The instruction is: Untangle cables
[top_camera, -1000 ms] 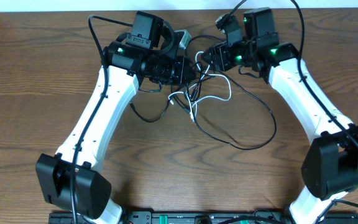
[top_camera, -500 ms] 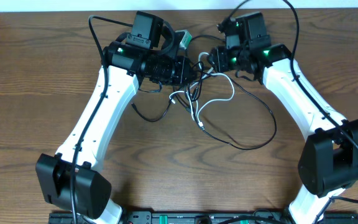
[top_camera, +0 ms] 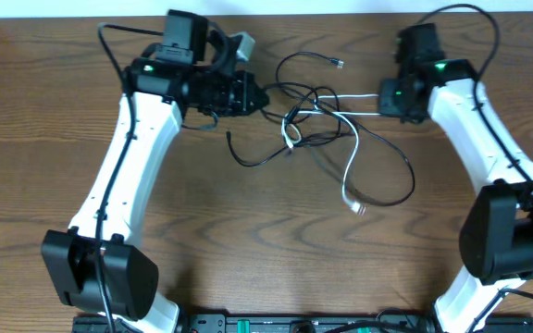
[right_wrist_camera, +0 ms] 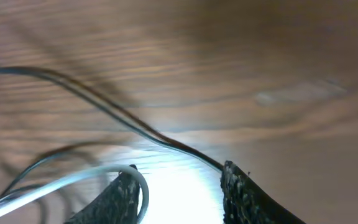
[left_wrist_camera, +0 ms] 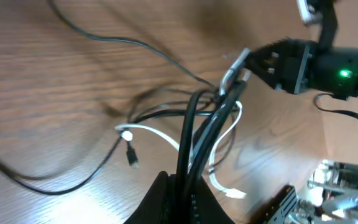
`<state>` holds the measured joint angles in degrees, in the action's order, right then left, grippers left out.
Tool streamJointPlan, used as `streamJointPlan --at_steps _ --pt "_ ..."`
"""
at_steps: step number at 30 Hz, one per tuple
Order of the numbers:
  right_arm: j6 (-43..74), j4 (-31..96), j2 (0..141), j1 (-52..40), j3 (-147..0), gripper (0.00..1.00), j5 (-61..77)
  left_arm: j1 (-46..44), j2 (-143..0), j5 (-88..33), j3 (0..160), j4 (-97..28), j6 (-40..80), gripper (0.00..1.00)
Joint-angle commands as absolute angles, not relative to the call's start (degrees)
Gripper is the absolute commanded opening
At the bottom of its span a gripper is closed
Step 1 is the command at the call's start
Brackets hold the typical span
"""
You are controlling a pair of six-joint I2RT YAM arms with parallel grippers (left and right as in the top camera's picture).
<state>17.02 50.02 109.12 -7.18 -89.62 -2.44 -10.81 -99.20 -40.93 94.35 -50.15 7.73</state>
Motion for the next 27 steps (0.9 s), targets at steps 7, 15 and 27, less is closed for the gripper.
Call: streamJointPlan --at_steps 7,15,27 --pt "18.4 54.0 109.6 4.4 -90.2 0.38 -12.2 -4.6 -94.7 -40.9 94.8 -50.5 7.5 0.07" --pt "18.4 56.5 109.6 10.9 -90.2 0.38 -12.5 -1.9 -94.6 -40.9 94.8 -50.8 7.3 0.08" --pt "18.4 58.7 109.6 16.5 -90.2 0.38 -13.4 -1.3 -94.6 -36.9 94.8 -51.2 7.1 0.08"
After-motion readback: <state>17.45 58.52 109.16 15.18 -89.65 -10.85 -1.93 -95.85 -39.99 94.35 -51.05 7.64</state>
